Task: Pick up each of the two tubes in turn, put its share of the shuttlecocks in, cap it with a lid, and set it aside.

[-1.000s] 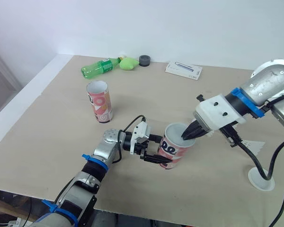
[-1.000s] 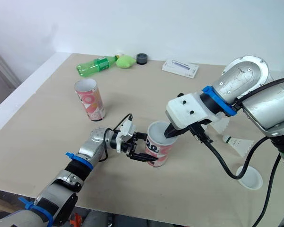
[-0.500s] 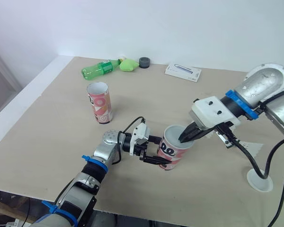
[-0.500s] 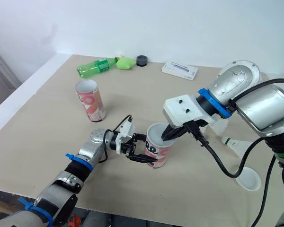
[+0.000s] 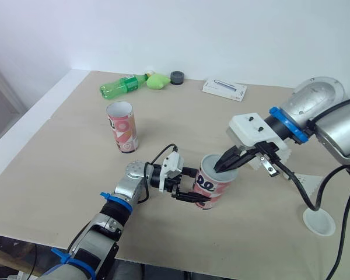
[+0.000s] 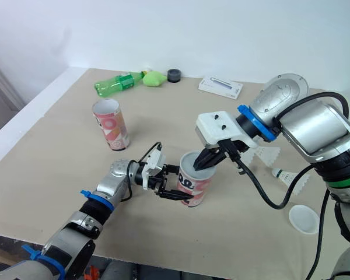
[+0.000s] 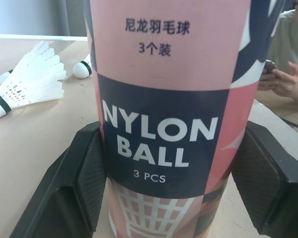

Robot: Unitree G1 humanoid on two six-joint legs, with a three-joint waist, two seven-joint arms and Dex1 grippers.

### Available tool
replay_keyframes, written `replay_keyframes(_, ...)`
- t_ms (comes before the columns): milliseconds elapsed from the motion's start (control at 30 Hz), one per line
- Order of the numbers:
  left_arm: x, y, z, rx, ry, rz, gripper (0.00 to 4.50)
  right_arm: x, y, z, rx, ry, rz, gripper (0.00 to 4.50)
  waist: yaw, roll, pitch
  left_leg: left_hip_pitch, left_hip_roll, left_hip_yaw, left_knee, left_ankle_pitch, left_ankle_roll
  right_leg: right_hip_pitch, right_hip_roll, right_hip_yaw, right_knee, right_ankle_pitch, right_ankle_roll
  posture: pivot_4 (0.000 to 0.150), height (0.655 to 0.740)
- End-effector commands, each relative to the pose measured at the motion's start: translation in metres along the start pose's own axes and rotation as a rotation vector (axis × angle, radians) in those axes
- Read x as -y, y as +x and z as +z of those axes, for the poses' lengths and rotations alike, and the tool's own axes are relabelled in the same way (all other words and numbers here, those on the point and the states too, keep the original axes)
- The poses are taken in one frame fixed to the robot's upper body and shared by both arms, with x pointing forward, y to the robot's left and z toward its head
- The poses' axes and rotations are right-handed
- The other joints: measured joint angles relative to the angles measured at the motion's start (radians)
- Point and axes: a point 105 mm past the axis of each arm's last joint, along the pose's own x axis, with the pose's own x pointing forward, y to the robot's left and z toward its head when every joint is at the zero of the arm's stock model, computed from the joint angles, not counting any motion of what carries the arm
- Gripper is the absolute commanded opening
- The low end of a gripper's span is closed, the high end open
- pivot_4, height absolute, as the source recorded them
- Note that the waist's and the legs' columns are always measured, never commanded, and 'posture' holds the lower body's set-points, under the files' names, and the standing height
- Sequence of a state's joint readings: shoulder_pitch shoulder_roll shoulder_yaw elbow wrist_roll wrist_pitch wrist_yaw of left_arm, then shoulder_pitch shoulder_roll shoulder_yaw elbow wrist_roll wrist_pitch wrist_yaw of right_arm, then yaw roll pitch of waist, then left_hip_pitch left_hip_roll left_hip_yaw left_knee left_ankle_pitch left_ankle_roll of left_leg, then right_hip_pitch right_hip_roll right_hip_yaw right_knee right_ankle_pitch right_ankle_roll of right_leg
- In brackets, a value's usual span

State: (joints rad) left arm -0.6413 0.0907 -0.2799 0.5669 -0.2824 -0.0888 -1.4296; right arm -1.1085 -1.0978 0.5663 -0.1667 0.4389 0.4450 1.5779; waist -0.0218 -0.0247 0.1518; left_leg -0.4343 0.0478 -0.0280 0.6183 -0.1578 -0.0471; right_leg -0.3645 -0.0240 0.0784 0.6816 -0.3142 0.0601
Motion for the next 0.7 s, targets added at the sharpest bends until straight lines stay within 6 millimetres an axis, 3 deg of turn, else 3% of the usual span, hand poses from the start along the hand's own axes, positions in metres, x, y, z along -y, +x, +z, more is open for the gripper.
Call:
replay_keyframes(33, 0.012, 0.004, -0.025, -0.078, -0.082, -0.039, 3.23, 0.001, -0.009, -0.003, -0.052, -0.020, 0.005, 0.12, 0.000, 0.000, 0.000, 0.000, 0.000, 0.000, 0.000, 0.000, 0.000, 0.000, 0.000, 0.000, 0.000, 0.000, 0.000, 0.150, 0.7203)
replay_keyframes(433, 0.014, 0.002, -0.025, -0.079, -0.089, -0.028, 3.23, 0.011, -0.016, -0.020, -0.146, -0.041, -0.031, 0.12, -0.001, 0.001, 0.001, -0.002, 0.000, 0.000, 0.000, 0.000, 0.000, -0.001, 0.000, 0.000, 0.000, 0.000, 0.000, 0.150, 0.7203)
replay_keyframes(700, 0.014, 0.002, -0.025, -0.075, -0.093, -0.025, 3.23, -0.003, 0.002, -0.022, -0.123, -0.037, 0.051, 0.12, 0.000, 0.001, 0.001, -0.002, 0.000, -0.001, 0.000, 0.000, 0.000, -0.001, 0.000, 0.000, 0.000, 0.000, 0.000, 0.150, 0.7203)
